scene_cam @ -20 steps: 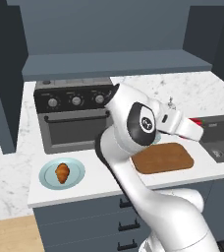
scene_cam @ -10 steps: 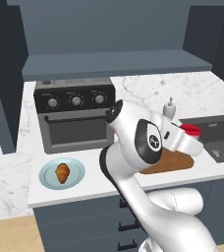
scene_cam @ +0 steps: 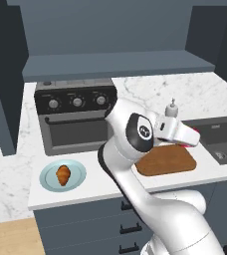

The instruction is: From the different types of pastries on the counter, select a croissant and place it on the cutting board. Then retrieve a jar of jam from the cabinet and place it alongside the croissant on the cutting board.

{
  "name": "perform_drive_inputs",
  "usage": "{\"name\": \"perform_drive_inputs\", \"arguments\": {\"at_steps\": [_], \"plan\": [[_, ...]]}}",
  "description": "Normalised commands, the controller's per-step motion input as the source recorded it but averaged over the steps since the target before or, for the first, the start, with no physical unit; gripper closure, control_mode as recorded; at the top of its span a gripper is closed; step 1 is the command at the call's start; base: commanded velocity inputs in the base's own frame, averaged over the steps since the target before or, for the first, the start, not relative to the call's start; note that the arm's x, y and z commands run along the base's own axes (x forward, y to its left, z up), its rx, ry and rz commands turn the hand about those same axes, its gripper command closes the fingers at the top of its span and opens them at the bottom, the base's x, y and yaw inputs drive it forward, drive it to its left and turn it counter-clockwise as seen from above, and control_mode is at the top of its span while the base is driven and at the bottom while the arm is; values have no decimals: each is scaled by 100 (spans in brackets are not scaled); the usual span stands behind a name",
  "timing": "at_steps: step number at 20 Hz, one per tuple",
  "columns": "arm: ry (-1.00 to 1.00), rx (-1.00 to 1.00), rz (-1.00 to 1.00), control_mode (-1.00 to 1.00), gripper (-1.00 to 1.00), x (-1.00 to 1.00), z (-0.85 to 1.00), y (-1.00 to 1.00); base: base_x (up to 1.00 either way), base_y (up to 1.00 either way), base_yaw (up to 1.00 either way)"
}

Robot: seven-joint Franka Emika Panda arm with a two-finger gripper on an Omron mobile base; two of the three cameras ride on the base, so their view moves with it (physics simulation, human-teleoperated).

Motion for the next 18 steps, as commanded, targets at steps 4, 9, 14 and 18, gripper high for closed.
{"name": "perform_drive_inputs", "arguments": {"at_steps": [4,9,14,18], "plan": [[15,-12,-1,-100,100,51,-27,4,0,0,0],[-2,-6,-4,-100,100,51,-36,0,0,0,0],[-9,0,-6,-100,100,44,-39,0,0,0,0],[-10,0,-7,-100,100,41,-38,0,0,0,0]]}}
